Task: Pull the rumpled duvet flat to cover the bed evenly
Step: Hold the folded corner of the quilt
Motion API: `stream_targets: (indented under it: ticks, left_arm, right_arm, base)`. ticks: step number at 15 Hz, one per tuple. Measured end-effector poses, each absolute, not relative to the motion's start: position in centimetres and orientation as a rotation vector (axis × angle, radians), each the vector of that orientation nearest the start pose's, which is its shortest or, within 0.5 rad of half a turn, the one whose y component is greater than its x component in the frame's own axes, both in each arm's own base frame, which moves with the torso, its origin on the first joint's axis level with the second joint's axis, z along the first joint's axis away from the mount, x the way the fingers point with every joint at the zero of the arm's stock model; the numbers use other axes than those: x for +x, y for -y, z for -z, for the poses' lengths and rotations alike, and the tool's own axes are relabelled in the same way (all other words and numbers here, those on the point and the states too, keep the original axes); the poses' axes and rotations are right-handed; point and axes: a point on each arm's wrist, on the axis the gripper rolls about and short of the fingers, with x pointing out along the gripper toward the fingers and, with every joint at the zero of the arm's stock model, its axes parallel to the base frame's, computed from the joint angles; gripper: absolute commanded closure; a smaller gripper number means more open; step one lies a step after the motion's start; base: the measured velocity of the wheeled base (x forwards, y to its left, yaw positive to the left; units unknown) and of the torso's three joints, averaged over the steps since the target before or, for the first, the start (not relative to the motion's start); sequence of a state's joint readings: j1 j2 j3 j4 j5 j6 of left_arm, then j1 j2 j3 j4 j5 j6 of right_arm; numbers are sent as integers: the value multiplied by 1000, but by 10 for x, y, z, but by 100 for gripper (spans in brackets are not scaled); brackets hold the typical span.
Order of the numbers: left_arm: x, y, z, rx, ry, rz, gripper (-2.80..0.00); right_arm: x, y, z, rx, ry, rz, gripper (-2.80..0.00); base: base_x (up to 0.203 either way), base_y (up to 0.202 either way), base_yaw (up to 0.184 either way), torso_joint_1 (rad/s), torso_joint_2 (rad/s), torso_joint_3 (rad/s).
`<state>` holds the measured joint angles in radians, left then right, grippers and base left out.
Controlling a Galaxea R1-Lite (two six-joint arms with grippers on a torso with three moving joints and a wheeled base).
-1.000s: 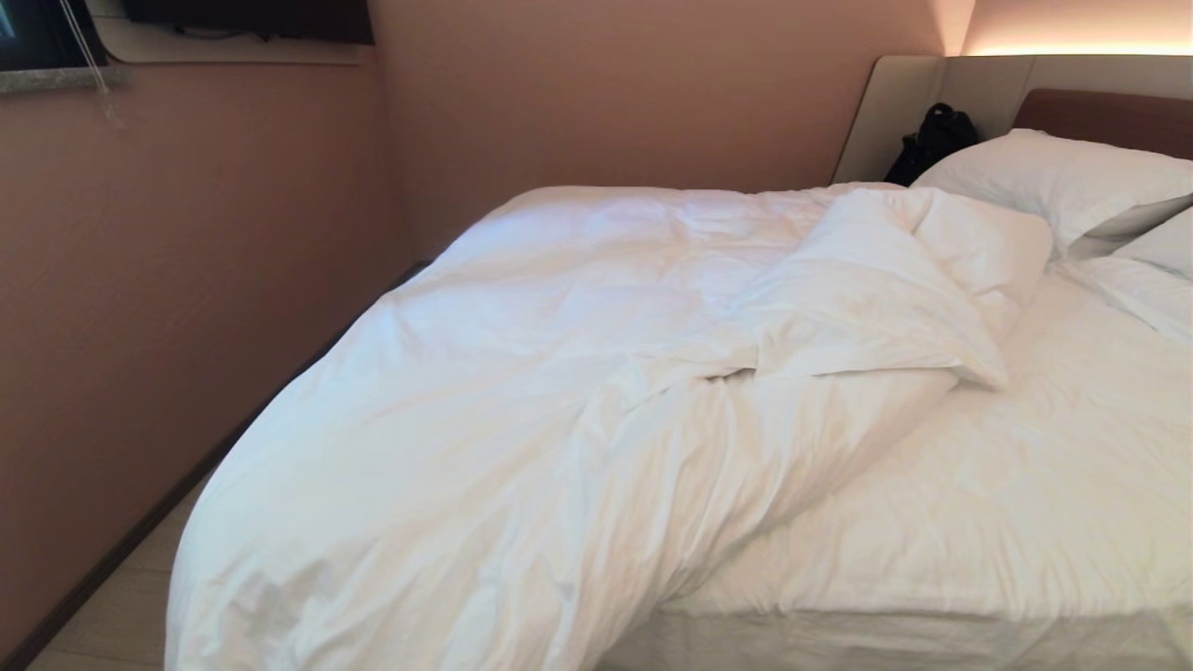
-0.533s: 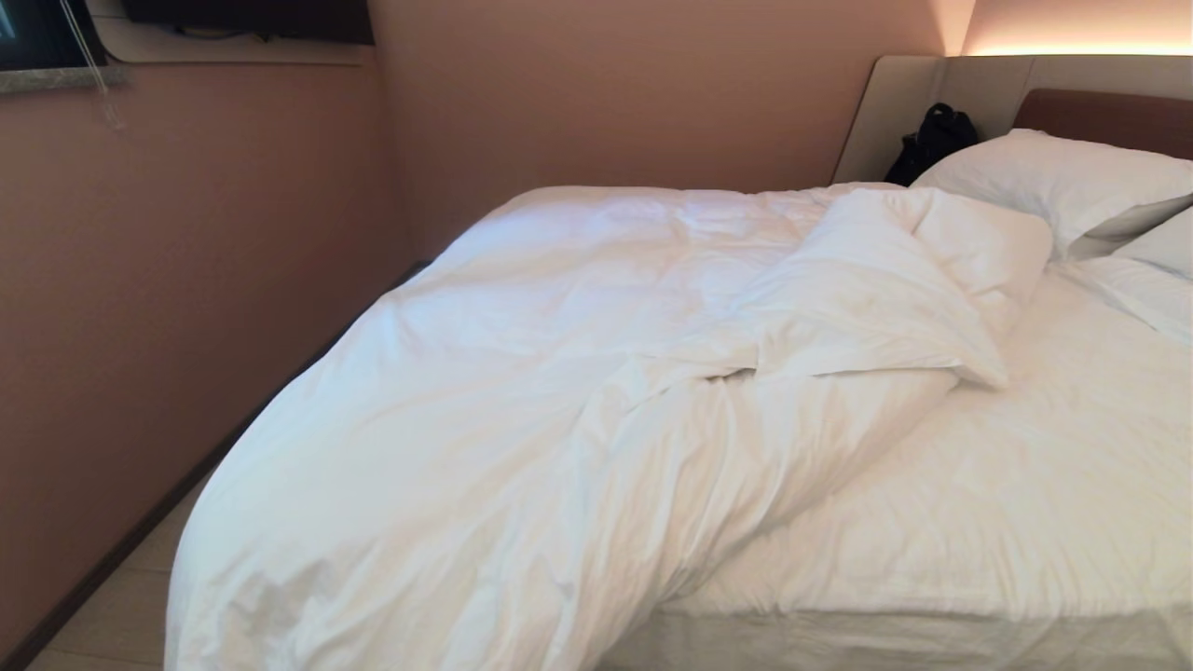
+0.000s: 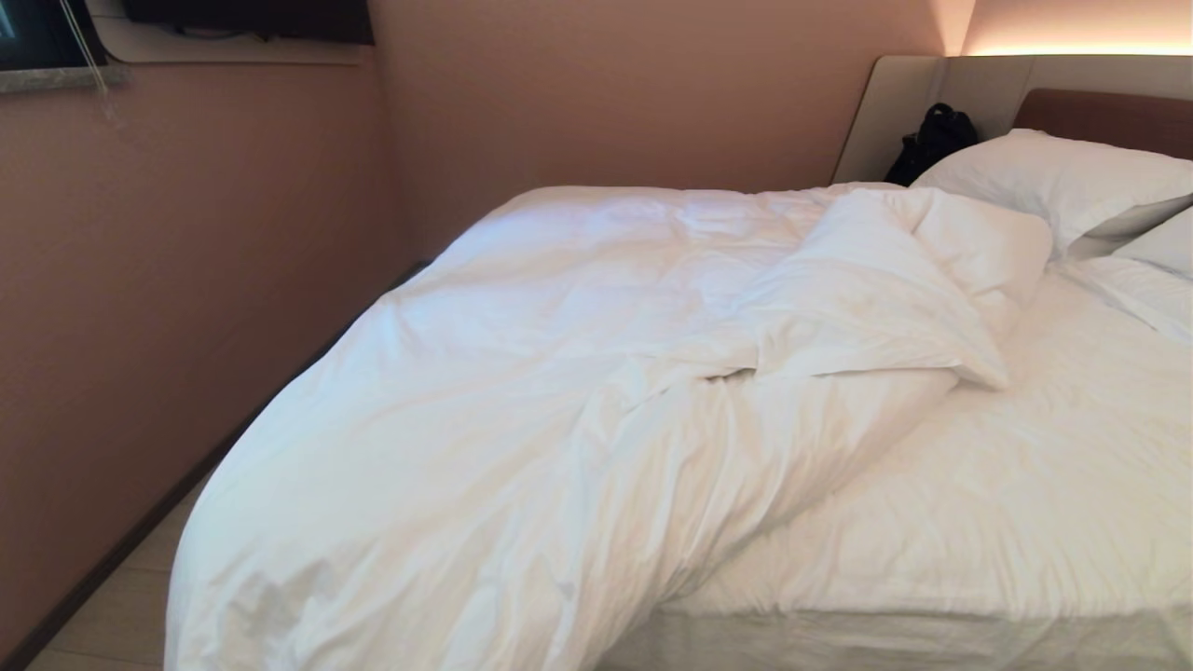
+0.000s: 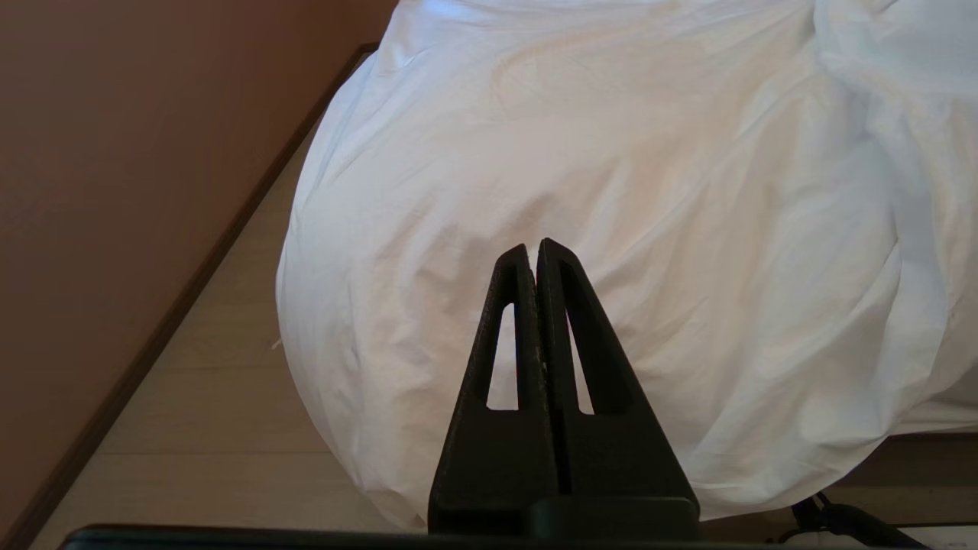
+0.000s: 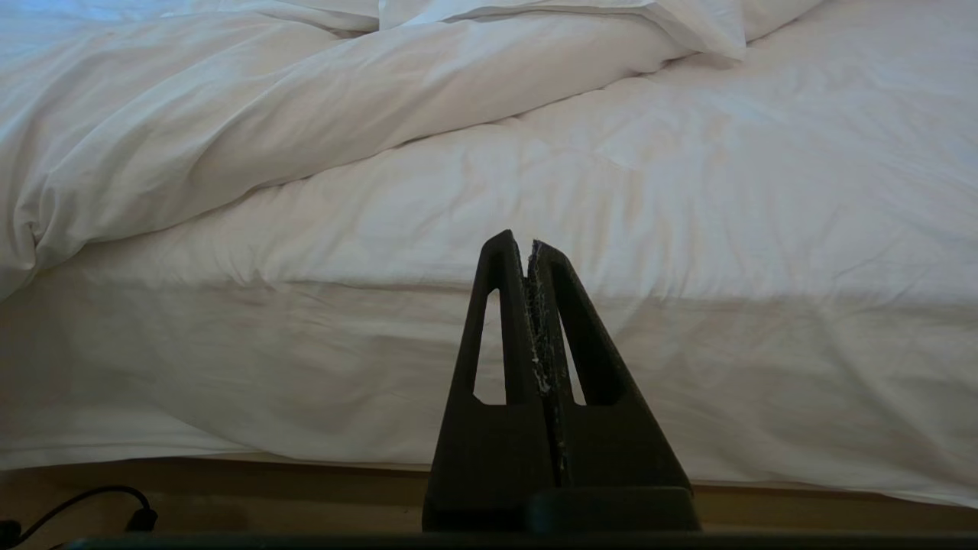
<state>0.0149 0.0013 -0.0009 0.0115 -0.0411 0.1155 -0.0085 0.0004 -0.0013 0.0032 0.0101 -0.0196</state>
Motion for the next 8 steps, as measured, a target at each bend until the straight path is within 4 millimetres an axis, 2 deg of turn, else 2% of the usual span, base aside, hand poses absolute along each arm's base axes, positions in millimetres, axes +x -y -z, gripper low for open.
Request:
stream_targets:
  ticks: [8]
  left_arm:
    - [-23, 1, -75, 118, -10, 27, 0]
  right_arm:
    - [-23, 0, -76, -20, -1, -1, 0]
  base:
    - [0, 0, 0, 0, 0, 0]
